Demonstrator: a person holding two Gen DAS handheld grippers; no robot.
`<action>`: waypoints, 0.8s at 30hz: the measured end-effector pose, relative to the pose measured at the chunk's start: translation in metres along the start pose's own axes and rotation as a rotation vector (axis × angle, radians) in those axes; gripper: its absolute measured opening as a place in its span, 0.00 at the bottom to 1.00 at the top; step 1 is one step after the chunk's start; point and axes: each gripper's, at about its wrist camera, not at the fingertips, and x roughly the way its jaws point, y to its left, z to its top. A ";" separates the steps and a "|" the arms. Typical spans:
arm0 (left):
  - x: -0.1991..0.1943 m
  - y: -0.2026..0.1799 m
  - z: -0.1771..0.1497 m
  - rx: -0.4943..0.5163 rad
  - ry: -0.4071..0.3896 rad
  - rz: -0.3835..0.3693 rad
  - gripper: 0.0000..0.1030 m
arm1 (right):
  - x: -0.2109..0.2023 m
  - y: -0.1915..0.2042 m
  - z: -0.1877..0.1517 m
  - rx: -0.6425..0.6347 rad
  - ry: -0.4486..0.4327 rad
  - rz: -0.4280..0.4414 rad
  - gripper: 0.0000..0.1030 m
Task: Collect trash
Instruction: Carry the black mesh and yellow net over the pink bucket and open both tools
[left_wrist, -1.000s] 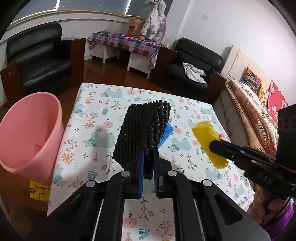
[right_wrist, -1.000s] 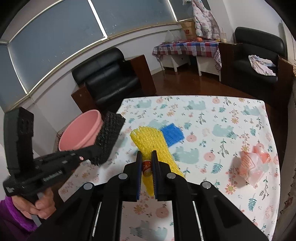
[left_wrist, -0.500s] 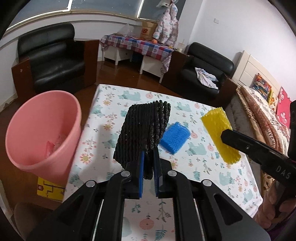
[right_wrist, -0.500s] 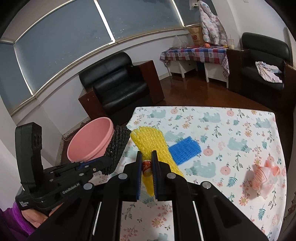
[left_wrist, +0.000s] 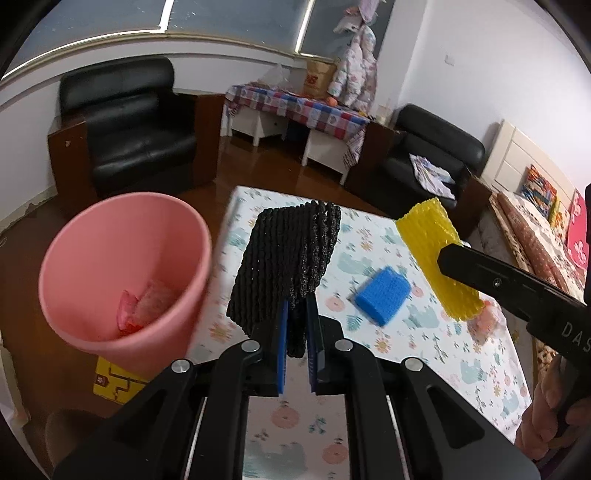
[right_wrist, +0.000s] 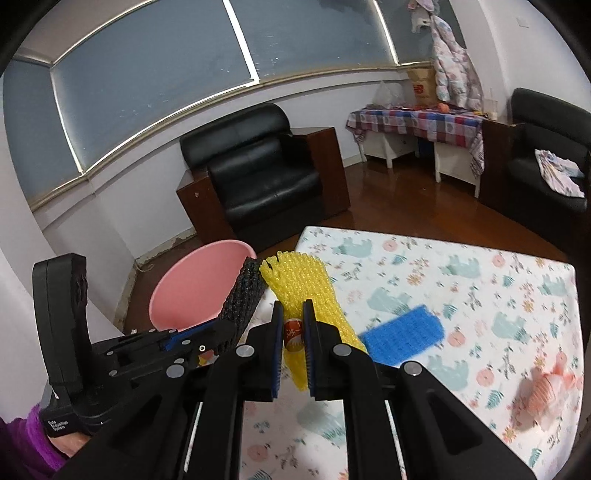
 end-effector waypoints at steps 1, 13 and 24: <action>-0.002 0.005 0.002 -0.008 -0.011 0.009 0.08 | 0.003 0.004 0.003 -0.002 -0.002 0.012 0.10; -0.030 0.080 0.014 -0.138 -0.107 0.115 0.08 | 0.054 0.068 0.031 -0.079 -0.003 0.131 0.10; -0.026 0.127 0.015 -0.202 -0.096 0.137 0.08 | 0.130 0.108 0.033 -0.038 0.098 0.208 0.10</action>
